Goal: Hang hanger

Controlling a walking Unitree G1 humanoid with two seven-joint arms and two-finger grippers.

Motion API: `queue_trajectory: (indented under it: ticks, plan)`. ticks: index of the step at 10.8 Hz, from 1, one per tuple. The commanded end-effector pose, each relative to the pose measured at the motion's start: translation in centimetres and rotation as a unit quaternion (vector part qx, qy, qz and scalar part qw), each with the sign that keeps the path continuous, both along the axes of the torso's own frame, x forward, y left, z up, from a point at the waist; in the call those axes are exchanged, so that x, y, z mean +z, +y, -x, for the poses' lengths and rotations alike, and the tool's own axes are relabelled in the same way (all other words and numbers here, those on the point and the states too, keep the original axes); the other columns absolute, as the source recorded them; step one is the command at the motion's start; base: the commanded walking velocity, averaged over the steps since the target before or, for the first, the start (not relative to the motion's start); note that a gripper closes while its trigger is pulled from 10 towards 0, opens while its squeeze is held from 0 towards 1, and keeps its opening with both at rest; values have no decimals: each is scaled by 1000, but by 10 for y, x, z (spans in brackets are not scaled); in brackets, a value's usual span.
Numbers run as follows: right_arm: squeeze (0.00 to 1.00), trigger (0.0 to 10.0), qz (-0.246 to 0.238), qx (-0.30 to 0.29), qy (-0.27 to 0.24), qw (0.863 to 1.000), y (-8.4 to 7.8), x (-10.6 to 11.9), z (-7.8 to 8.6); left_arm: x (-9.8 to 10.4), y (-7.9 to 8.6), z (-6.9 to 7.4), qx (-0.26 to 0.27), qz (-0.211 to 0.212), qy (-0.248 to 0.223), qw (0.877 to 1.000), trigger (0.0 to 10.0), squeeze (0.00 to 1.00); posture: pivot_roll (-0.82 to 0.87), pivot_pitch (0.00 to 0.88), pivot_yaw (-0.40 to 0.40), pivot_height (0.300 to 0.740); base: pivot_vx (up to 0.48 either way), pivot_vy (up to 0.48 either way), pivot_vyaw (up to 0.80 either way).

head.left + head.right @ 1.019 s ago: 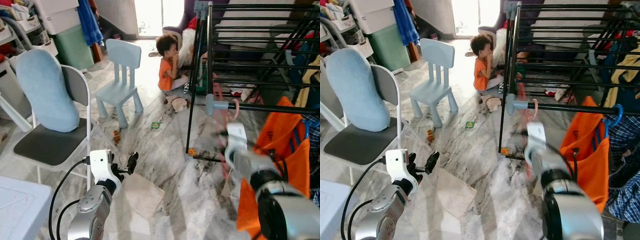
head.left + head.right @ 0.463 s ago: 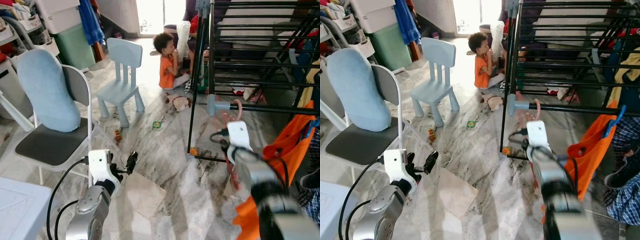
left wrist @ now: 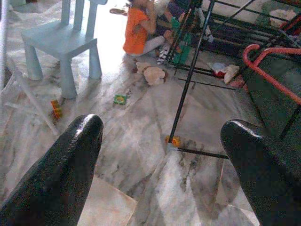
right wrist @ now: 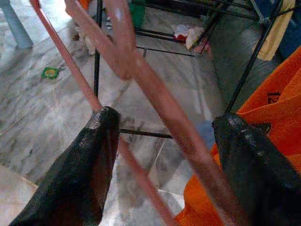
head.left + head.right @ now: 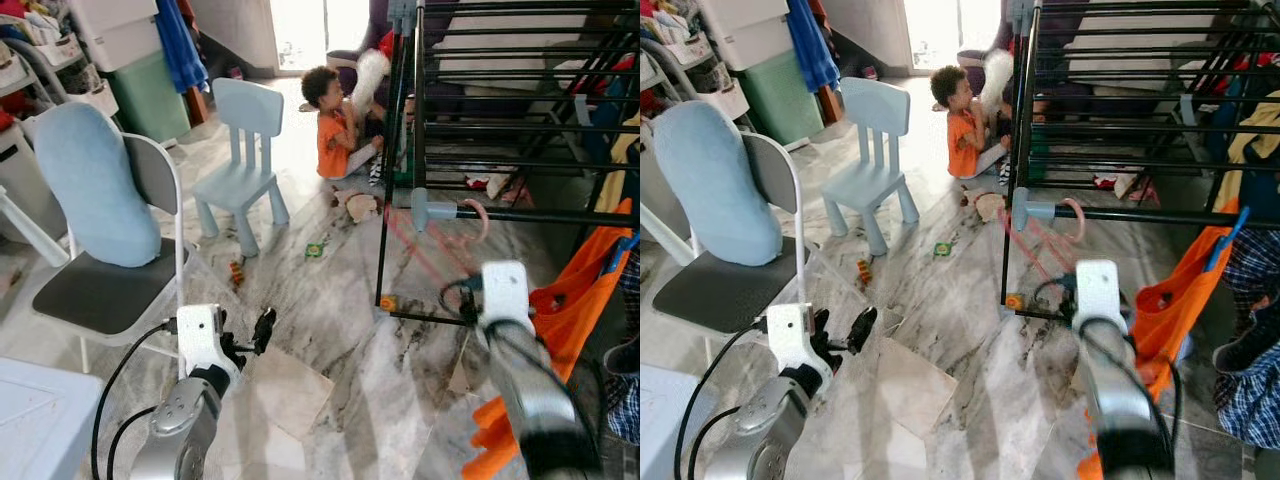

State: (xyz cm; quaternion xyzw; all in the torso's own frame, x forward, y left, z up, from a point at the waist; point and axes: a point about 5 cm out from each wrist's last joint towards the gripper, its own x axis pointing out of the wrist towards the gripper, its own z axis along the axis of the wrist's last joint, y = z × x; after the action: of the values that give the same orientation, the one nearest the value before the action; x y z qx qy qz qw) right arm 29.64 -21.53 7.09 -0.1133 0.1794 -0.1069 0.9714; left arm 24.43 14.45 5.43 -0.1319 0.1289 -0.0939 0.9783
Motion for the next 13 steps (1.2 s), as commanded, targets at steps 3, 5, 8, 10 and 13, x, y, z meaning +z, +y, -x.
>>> queue_trajectory:
  ticks: [3,5,8,10,13]
  plan:
    - [1000,10000,19,14,-39,999,7,14,8,2,0,4,-4,-8,-4,1000,10000,0,-118,0,85,740,0,0,0]
    - [1000,10000,27,7,-48,998,6,19,13,2,0,3,-6,-12,-3,1000,10000,0,-119,0,86,740,0,0,0]
    - [1000,10000,29,3,-88,996,5,32,15,2,2,1,-4,-15,-4,1000,10000,0,-122,0,85,740,0,0,0]
    - [1000,10000,22,8,-85,996,9,30,16,2,1,1,-6,-17,-4,1000,10000,0,-122,0,86,740,0,0,0]
    - [620,10000,26,15,-84,996,10,31,16,2,0,0,-7,-18,-3,1000,10000,0,-122,0,84,740,-317,0,0]
